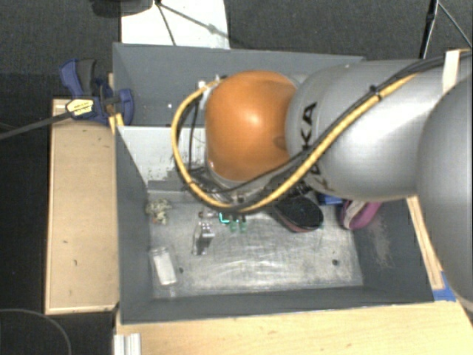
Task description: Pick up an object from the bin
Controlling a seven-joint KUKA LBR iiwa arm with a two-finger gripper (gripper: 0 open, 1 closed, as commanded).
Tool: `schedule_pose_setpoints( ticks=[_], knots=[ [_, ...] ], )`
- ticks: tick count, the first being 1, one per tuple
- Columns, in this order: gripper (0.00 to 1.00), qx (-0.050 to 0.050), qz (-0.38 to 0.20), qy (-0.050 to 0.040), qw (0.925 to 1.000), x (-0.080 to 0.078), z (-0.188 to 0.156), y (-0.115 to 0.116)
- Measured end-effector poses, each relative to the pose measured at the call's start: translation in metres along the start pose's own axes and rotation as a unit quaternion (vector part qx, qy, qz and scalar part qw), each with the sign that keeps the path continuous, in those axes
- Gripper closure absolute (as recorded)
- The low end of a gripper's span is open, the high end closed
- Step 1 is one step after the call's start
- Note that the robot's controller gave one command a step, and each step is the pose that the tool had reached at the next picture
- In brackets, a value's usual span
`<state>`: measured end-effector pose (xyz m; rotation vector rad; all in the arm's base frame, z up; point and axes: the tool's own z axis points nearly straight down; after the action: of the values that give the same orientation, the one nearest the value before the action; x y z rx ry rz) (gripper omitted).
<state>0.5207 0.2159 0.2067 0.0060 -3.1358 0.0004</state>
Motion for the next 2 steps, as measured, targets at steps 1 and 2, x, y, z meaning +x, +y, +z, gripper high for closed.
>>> schedule_pose_setpoints(
  ticks=[1, 2],
  knots=[
    [0.0, 0.001, -0.413, -0.0029, 0.9109, -0.017, 0.136, 0.024],
    [0.0, 0.003, -0.581, -0.0117, 0.8141, 0.034, 0.133, 0.018]
  ],
)
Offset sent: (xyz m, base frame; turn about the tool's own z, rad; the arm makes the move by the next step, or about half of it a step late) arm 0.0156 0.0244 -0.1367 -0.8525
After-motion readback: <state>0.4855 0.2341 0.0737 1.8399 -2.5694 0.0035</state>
